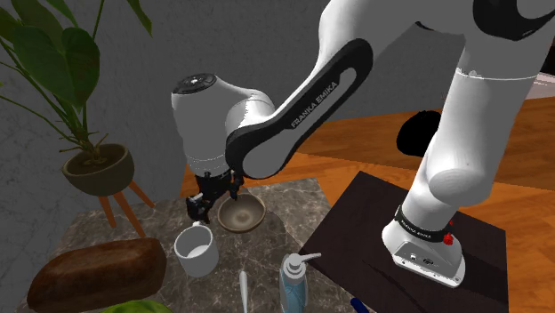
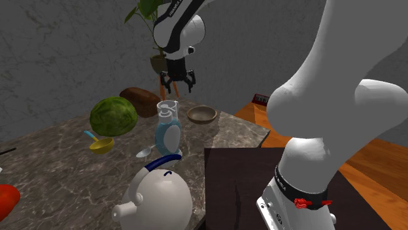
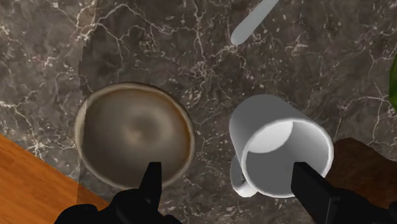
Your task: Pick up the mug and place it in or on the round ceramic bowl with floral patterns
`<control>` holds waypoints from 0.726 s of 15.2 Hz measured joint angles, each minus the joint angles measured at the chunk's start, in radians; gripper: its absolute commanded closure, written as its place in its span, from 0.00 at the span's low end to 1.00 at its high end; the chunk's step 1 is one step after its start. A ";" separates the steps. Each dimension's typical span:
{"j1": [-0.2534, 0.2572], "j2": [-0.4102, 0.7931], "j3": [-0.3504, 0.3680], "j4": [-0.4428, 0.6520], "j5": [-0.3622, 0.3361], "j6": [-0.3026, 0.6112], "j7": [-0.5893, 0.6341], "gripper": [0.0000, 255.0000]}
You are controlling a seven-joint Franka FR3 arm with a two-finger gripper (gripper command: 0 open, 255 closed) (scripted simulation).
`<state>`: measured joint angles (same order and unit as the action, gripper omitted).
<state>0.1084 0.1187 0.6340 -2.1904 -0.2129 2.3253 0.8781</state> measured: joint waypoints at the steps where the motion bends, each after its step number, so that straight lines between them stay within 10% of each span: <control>1: 0.017 0.040 0.000 0.026 -0.034 0.003 0.040 0.00; 11: 0.235 0.431 -0.089 0.378 -0.276 -0.027 0.286 0.00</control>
<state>0.3429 0.5495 0.5448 -1.8129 -0.4892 2.2981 1.1643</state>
